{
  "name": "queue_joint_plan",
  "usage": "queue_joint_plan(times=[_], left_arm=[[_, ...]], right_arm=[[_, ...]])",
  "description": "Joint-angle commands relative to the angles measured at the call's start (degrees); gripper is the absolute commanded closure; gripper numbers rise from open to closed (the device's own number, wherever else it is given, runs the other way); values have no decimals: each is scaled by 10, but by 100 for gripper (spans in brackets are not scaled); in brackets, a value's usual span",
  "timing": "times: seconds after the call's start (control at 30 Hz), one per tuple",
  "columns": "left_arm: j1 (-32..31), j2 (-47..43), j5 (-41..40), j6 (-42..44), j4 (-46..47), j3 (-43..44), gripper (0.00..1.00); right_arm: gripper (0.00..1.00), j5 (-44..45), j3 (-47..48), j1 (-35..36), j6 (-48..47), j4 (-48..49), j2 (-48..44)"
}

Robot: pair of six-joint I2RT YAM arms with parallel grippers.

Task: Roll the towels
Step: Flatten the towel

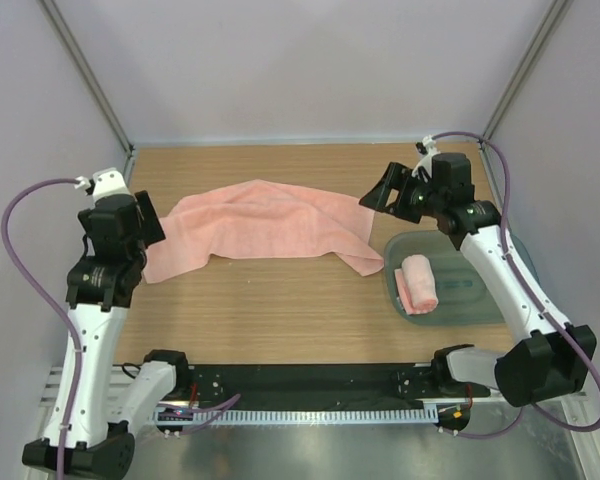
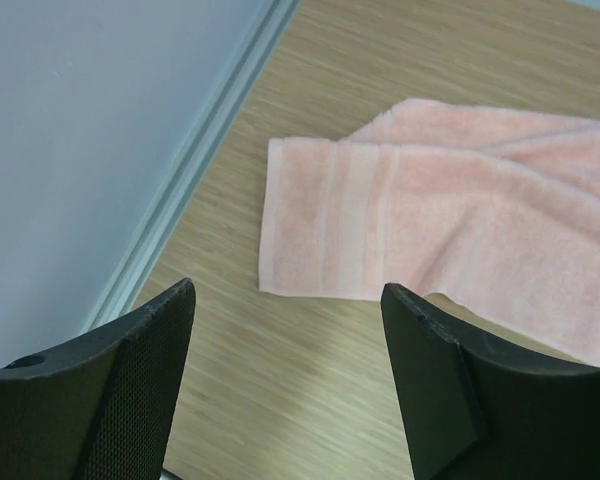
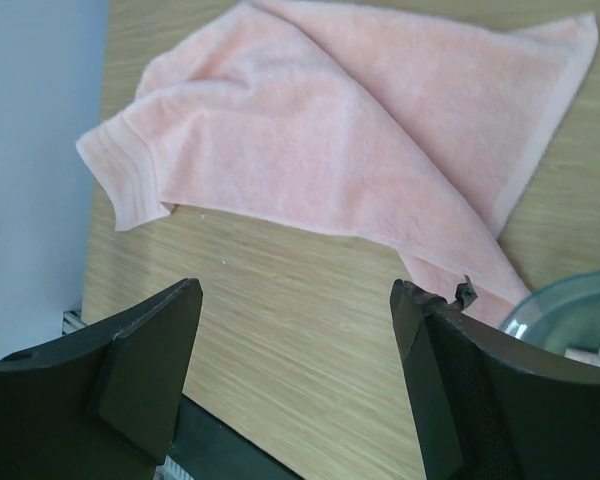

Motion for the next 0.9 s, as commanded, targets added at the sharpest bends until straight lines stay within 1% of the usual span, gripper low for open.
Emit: queue_joint_plan(times=[0.0, 0.03, 0.1, 0.13, 0.17, 0.2, 0.23, 0.27, 0.3, 0.33, 0.4, 0.43, 0.47, 0.53, 0.57, 0.6, 0.63, 0.7, 0.73, 0.87], left_arm=[[6, 64, 43, -35, -17, -3, 24], [9, 73, 53, -40, -15, -5, 23], [19, 99, 74, -53, -8, -9, 23], [24, 108, 81, -53, -4, -9, 23], [32, 120, 95, -53, -1, -6, 22], [48, 131, 111, -53, 4, -4, 22], [66, 156, 155, -55, 7, -2, 22], [77, 170, 179, -60, 16, -1, 22], [88, 182, 200, -67, 18, -2, 22], [92, 211, 239, -72, 21, -4, 23], [92, 231, 257, -95, 41, -19, 28], [92, 238, 287, -104, 57, -30, 28], [92, 241, 313, -110, 88, -40, 29], [91, 249, 323, -137, 109, -61, 29], [92, 267, 329, -139, 123, -62, 29], [92, 279, 325, -143, 124, -59, 29], [92, 296, 322, -146, 124, -57, 29], [92, 343, 331, -152, 126, -48, 30], [92, 356, 334, -156, 128, -41, 31], [90, 417, 342, -173, 162, -38, 31]], right_arm=[[16, 20, 52, 22, -5, 5, 25], [16, 32, 71, 33, -6, -6, 39], [17, 47, 100, 46, -18, -23, 98], [17, 85, 142, 59, -25, -57, 126], [17, 98, 167, 61, -33, -79, 151], [17, 109, 191, 63, -42, -111, 205], [18, 133, 227, 63, -44, -119, 230], [18, 139, 244, 62, -47, -126, 253], [18, 138, 259, 62, -50, -133, 305], [20, 136, 292, 62, -53, -136, 329], [23, 117, 346, 63, -54, -147, 401], [26, 112, 362, 62, -53, -149, 425], [26, 108, 376, 62, -52, -150, 443], [28, 113, 417, 62, -52, -149, 489], [29, 119, 433, 63, -53, -152, 505], [29, 123, 467, 61, -54, -163, 523], [29, 123, 481, 59, -55, -168, 554], [29, 115, 522, 54, -54, -181, 586], [30, 115, 531, 50, -52, -185, 611], [30, 111, 529, 28, -43, -171, 635]])
